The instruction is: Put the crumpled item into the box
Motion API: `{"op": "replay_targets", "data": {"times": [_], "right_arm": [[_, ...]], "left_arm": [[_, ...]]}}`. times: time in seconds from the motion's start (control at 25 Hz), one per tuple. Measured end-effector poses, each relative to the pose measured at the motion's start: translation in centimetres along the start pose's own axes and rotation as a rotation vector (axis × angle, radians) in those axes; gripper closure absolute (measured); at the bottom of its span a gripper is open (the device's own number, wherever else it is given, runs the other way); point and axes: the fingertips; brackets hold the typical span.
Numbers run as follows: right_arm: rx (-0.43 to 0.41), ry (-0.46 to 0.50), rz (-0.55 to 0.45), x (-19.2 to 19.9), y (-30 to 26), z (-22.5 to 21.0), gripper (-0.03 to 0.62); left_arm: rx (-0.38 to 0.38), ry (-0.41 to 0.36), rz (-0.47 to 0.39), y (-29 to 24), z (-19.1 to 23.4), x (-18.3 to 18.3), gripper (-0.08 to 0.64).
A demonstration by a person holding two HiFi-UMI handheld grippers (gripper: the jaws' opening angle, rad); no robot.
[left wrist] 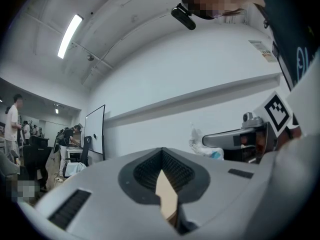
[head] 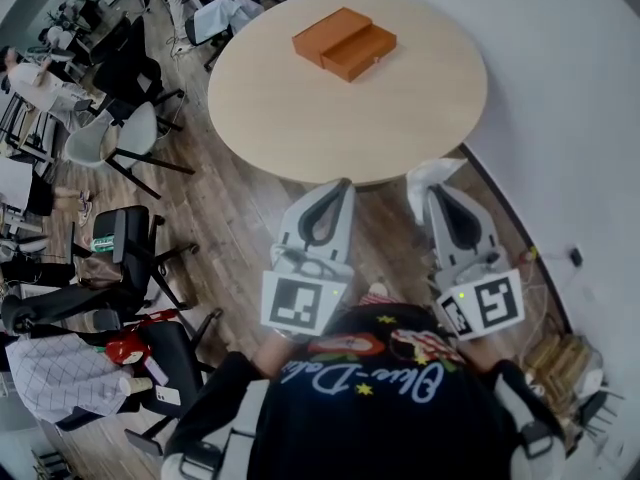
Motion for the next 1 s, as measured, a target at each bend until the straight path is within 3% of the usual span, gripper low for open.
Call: {"op": "replay_targets", "data": {"times": [0.52,1.0], "right_arm": [[0.018,-0.038,0.024,1.0,1.3,-2.8,0.589],[0.045,-0.044,-0.010,0.5,1.6,-3.1,0.589]], "left_arm": [[-0.029,0.015,0.034,-0.8,-1.6,0.9,0.568],[0.007,-0.013,0.035,-1.5,-2.2,1.0,0.568]]}}
Point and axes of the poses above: the fingertips, and each gripper's own axes: y backward along the fingers, z to its left, x out of its underside, and after that the axes turned 6 degrees about -z, right-handed
